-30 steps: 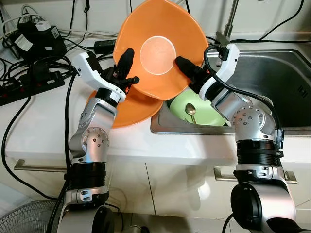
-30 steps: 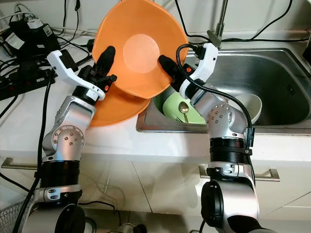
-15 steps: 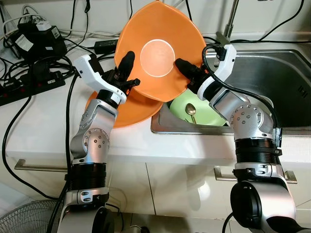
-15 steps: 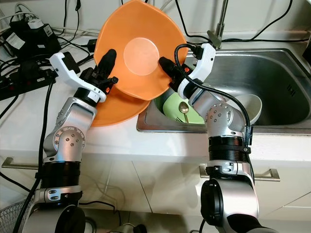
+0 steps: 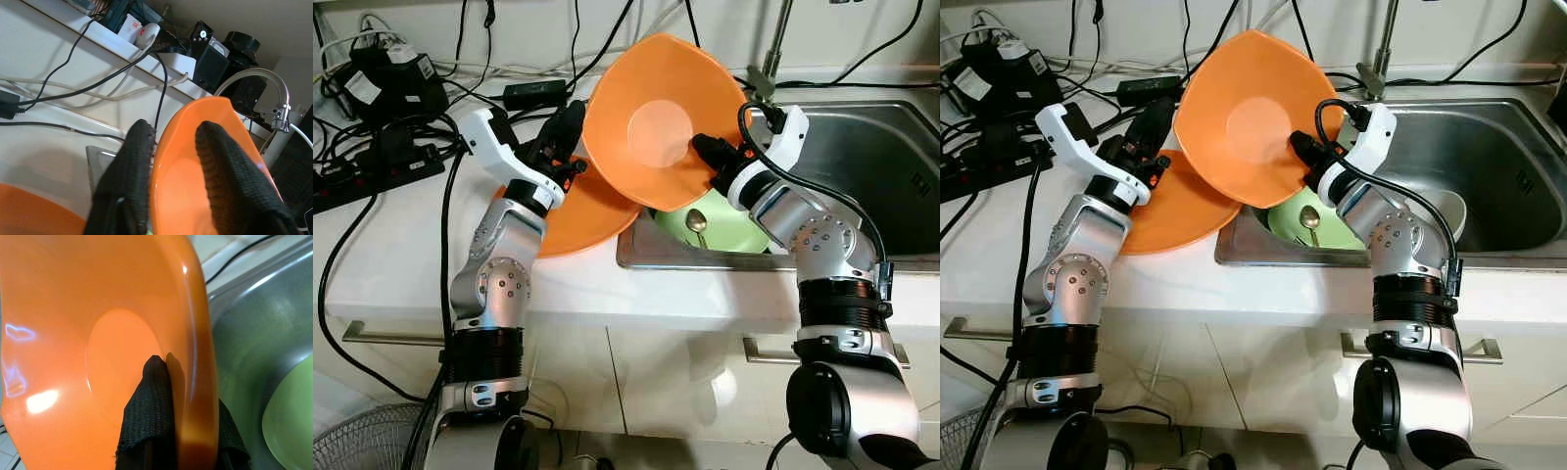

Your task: Kitchen organization

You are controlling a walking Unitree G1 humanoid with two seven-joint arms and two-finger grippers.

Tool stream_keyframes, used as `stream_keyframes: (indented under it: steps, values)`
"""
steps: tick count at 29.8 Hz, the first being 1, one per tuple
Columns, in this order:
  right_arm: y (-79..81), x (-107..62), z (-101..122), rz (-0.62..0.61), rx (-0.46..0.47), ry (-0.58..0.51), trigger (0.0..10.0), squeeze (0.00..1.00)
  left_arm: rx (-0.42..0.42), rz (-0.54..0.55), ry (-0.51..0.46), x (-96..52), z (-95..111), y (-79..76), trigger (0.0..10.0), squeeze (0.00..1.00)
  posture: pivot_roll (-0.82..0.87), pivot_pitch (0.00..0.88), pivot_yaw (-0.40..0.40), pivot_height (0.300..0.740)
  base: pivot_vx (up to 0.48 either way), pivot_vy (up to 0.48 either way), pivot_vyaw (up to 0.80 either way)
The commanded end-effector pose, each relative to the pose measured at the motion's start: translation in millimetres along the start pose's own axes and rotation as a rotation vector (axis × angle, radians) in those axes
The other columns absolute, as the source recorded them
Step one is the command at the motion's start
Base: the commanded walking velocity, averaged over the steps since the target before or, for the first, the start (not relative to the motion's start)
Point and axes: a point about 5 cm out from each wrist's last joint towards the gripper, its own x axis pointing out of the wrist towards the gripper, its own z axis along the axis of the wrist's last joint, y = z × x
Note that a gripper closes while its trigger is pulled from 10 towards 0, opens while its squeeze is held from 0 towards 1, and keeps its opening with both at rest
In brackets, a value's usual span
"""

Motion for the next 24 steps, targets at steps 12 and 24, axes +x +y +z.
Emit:
stream_keyframes:
  steps: [12,24]
  values:
    - [-20.5,1.1,23,-0.231,0.048,-0.204,0.0,0.0,0.11,-0.172,0.217,-14.3,-18,-11.7,10.0,1.0,-0.08,0.035,0.102,0.74,0.0,0.0,0.0]
    - [-54.5,-4.5,27,-0.576,-0.169,-0.223,0.0,0.0,0.185,-0.135,0.359,-21.7,-40,-7.7,10.0,1.0,-0.09,0.037,0.107,0.74,0.0,0.0,0.0]
